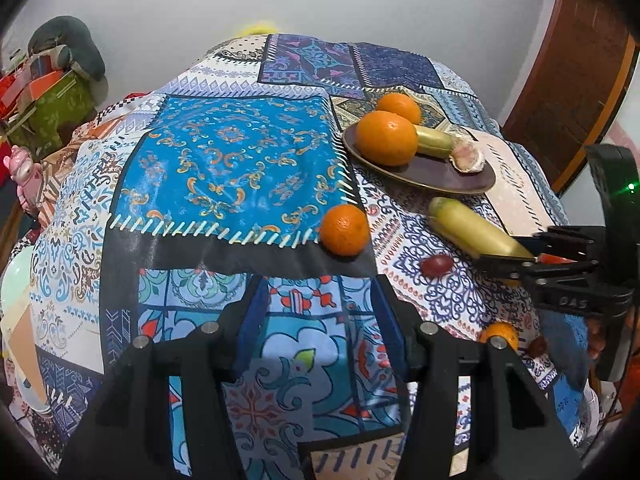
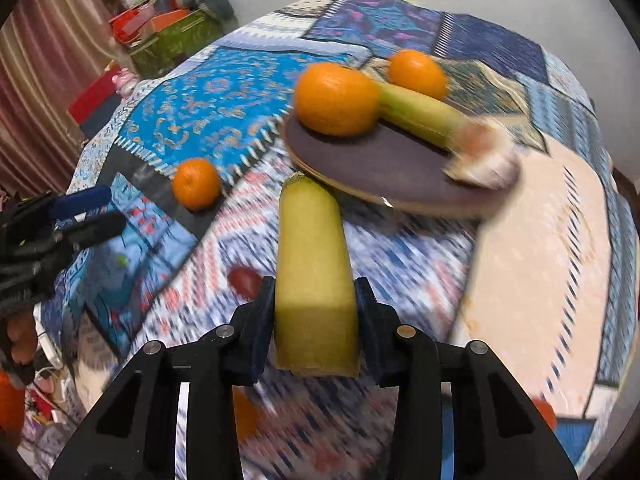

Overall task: Organize fruits
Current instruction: 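Grasp the second yellow fruit with right gripper and lift it, then grasp a small mandarin with left gripper while right gripper holds the yellow fruit up, then carry yellow fruit and mandarin onto the dark plate and open both grippers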

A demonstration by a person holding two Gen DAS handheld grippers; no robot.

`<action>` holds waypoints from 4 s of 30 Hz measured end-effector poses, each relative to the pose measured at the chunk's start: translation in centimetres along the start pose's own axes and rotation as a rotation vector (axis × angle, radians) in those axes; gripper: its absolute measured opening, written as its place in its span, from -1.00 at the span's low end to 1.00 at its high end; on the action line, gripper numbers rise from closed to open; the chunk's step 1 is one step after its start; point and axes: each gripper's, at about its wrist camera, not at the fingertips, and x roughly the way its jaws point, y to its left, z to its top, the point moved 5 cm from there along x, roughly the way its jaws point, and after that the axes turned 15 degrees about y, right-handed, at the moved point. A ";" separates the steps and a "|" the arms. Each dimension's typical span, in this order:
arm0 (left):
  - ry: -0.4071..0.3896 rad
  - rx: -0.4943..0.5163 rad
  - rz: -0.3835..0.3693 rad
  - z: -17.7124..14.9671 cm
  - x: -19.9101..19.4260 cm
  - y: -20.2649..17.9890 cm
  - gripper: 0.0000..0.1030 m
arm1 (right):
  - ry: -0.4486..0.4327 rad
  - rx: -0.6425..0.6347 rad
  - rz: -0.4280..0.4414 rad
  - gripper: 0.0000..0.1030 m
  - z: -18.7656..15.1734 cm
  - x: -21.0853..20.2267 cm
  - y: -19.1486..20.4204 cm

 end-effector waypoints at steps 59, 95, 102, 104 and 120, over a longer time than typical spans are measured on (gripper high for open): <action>-0.064 0.082 0.023 7.2 0.2 -6.3 -0.28 | -0.310 0.101 0.022 -0.39 1.3 -9.3 -4.6; -0.014 0.097 -0.059 11.1 6.8 -7.6 -0.28 | -0.286 0.070 -0.043 -0.38 9.2 -4.4 -5.2; 0.005 0.084 -0.079 11.2 7.0 -7.3 -0.18 | -0.259 0.077 -0.031 -0.37 9.5 -3.7 -5.3; 0.000 0.086 -0.079 11.2 6.8 -7.4 -0.18 | -0.250 0.079 -0.010 -0.37 9.4 -3.6 -5.4; -0.074 0.119 -0.020 8.9 0.5 -8.9 -0.13 | -0.306 0.043 -0.106 -0.37 4.1 -9.0 -4.3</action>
